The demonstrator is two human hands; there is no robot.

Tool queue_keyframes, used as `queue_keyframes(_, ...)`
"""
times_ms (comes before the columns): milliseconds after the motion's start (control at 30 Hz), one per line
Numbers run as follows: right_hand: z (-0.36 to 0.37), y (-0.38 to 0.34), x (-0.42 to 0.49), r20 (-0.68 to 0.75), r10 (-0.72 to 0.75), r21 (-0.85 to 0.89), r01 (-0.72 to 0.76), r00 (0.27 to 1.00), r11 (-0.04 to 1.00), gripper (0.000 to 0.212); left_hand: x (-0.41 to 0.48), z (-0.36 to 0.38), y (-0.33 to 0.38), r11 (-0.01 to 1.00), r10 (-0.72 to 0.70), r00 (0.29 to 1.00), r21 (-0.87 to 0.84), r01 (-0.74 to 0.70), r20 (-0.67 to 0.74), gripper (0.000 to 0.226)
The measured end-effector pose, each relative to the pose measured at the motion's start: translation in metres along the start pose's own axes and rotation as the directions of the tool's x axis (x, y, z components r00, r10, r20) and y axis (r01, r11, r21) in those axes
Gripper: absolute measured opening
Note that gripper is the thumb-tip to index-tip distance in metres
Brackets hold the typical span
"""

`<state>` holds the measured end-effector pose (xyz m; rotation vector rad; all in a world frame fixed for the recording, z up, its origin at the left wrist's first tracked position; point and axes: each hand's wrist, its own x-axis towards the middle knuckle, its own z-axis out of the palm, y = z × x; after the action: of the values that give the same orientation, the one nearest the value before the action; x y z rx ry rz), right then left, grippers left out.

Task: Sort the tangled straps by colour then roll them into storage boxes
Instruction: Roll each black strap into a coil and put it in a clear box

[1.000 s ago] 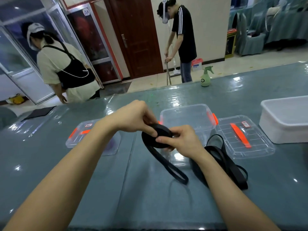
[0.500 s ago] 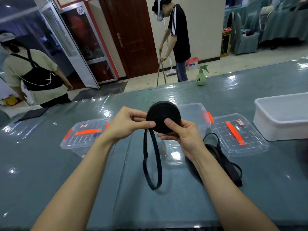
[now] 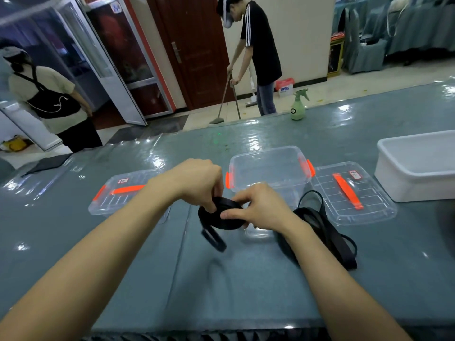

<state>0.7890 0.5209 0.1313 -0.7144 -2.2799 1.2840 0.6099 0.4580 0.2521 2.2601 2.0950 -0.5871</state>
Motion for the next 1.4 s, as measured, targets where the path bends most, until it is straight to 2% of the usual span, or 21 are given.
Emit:
queue_keyframes(167,-0.004,0.003,0.004,-0.001,-0.011,0.011,0.011,1.0,1.0,0.014,-0.006,-0.007,-0.016,0.973,-0.019,0.999,-0.229,0.027,0.035,0.014)
queue_keyframes(267,-0.001,0.006,0.007,0.042,0.001,0.052,-0.003,0.999,0.999,0.012,-0.009,-0.007,-0.015,0.975,-0.004,0.999,-0.221,0.016,0.054,0.015)
queue_keyframes(333,0.003,0.006,0.008,0.051,0.019,0.095,-0.024,0.999,0.995,0.019,-0.011,-0.007,-0.013,0.978,-0.003,0.999,-0.206,0.014,0.053,0.016)
queue_keyframes(467,0.005,0.009,0.011,0.008,0.046,0.327,-0.046,0.999,0.944,0.016,-0.016,-0.008,-0.02,0.939,-0.018,1.0,-0.344,0.012,-0.014,0.012)
queue_keyframes(567,-0.004,0.009,0.01,-0.08,0.043,0.481,0.001,0.996,0.877,0.011,-0.024,0.001,-0.036,0.792,-0.078,0.99,-0.61,-0.012,-0.121,0.016)
queue_keyframes(667,-0.018,0.005,0.007,-0.202,0.047,0.621,0.091,0.978,0.779,0.009,-0.03,0.02,-0.045,0.523,-0.199,0.954,-0.848,-0.089,-0.223,0.03)
queue_keyframes(733,-0.023,0.003,0.006,-0.259,0.054,0.681,0.142,0.964,0.719,0.017,-0.029,0.032,-0.044,0.348,-0.27,0.928,-0.925,-0.153,-0.255,0.038)
queue_keyframes(833,-0.022,0.002,0.007,-0.294,0.089,0.747,0.171,0.952,0.642,0.025,-0.023,0.042,-0.04,0.242,-0.325,0.904,-0.948,-0.206,-0.279,0.053)
queue_keyframes(933,-0.015,0.005,0.009,-0.275,0.103,0.787,0.162,0.956,0.595,0.027,-0.019,0.043,-0.039,0.223,-0.344,0.89,-0.947,-0.232,-0.299,0.057)
queue_keyframes(1100,-0.007,0.01,0.012,-0.263,0.111,0.826,0.164,0.958,0.539,0.059,-0.015,0.044,-0.036,0.144,-0.337,0.899,-0.959,-0.245,-0.28,0.058)
queue_keyframes(1233,0.002,0.018,0.013,-0.202,0.098,0.863,0.13,0.974,0.489,0.062,-0.014,0.045,-0.029,0.141,-0.351,0.889,-0.955,-0.26,-0.294,0.056)
queue_keyframes(1300,0.004,0.022,0.012,-0.124,0.097,0.861,0.058,0.988,0.505,0.063,-0.017,0.04,-0.033,0.202,-0.35,0.893,-0.954,-0.223,-0.283,0.045)
queue_keyframes(1333,0.002,0.023,0.01,-0.086,0.091,0.826,0.02,0.992,0.563,0.062,-0.019,0.037,-0.036,0.262,-0.336,0.9,-0.945,-0.195,-0.278,0.037)
queue_keyframes(1400,-0.005,0.026,0.007,-0.069,0.091,0.66,-0.023,0.993,0.751,0.062,-0.022,0.028,-0.041,0.463,-0.28,0.921,-0.879,-0.118,-0.271,0.023)
